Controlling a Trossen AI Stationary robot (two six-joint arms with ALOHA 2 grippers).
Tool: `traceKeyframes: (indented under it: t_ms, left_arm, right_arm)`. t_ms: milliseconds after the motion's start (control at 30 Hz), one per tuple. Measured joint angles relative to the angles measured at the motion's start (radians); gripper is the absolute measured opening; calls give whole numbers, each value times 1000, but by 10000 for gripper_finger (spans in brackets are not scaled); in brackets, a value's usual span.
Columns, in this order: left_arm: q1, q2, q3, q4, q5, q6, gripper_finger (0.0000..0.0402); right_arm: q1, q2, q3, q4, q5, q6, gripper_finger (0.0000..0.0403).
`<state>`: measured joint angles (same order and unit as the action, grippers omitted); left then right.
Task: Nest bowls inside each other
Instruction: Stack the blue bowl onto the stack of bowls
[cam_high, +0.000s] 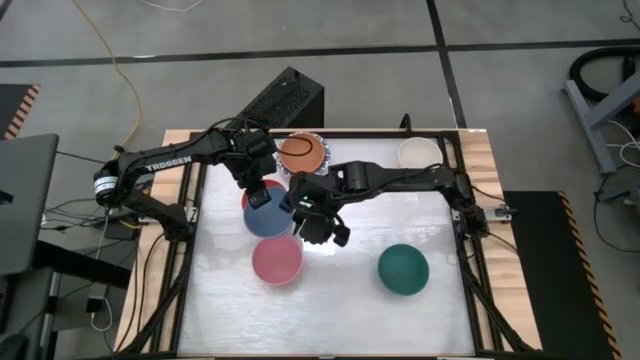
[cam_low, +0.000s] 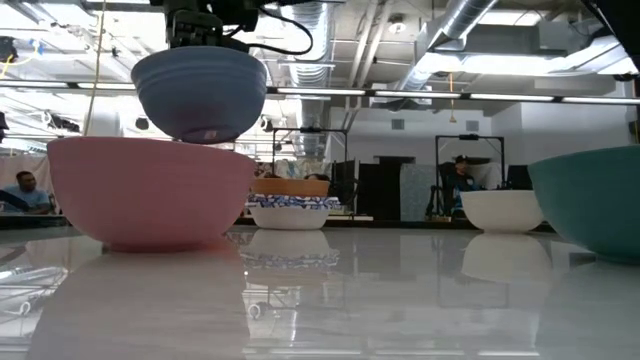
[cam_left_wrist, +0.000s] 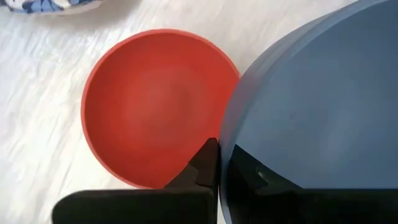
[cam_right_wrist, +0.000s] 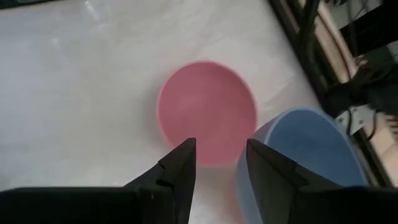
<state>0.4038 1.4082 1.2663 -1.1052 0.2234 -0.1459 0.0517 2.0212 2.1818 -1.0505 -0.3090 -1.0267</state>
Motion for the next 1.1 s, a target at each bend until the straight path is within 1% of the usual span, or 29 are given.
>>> traceKeyframes:
  t_ms: [100,267,367,500,900,1100]
  left_arm:
    - [0,0,0,5,-4,21,0]
    - [0,0,0,-1,-30,25,0]
    - [0,0,0,-1,-29,34,0]
    - [0,0,0,-35,-78,45,0]
    - [0,0,0,-33,-45,81,0]
    - [-6,0,0,-42,-55,116,0]
  right_arm:
    - [0,27,2,22,3,-3,164]
    - [0,64,0,39,67,-27,164]
    - [-2,89,3,68,81,-61,164]
    - [-3,109,-1,71,127,-82,164]
    - [8,93,1,68,208,-82,164]
    - [15,93,1,65,209,-82,164]
